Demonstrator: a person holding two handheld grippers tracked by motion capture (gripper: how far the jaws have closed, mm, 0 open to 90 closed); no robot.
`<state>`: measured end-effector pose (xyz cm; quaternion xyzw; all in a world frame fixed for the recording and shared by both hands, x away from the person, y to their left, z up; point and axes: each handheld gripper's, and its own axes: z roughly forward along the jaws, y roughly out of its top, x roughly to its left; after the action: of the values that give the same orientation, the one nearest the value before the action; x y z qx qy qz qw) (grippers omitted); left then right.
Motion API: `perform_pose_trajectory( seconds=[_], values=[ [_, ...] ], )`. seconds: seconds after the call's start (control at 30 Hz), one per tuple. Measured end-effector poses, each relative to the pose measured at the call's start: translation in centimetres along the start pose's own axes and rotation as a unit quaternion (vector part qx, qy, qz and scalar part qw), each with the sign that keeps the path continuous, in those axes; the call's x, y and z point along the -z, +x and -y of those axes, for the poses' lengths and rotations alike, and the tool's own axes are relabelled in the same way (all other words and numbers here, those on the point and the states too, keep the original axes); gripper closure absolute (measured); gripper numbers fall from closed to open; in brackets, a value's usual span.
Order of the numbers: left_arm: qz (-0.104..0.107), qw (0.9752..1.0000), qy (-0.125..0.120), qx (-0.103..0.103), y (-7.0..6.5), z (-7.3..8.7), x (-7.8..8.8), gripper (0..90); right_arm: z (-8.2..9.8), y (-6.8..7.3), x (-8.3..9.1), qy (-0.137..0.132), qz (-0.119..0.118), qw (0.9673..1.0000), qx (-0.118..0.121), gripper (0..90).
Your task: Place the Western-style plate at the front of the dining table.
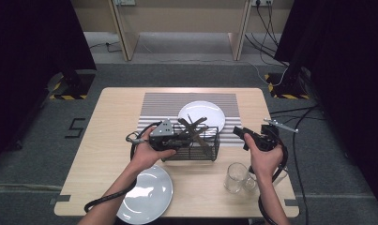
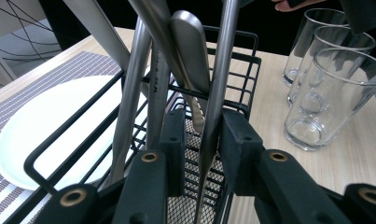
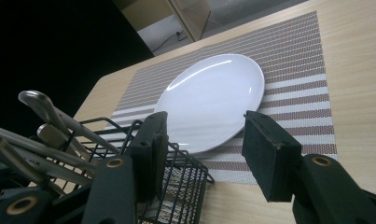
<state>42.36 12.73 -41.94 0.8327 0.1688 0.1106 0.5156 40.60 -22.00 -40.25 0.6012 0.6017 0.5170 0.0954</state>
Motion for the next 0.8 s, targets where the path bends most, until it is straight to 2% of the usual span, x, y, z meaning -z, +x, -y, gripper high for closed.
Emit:
perform_pose_trajectory(
  seconds=[0.4, 0.8],
  values=[
    [0.005, 1.0000, 0.001, -0.008, 0.04, -0.03, -0.07, 75.9, -0.02, 0.02, 0.03, 0.000, 0.000, 1.0000, -0.003, 50.3],
    [0.019, 0.9996, -0.002, -0.019, 0.24, 0.05, -0.11, 80.7, 0.00, -0.05, 0.00, 0.000, 0.001, 1.0000, -0.001, 50.3]
  ],
)
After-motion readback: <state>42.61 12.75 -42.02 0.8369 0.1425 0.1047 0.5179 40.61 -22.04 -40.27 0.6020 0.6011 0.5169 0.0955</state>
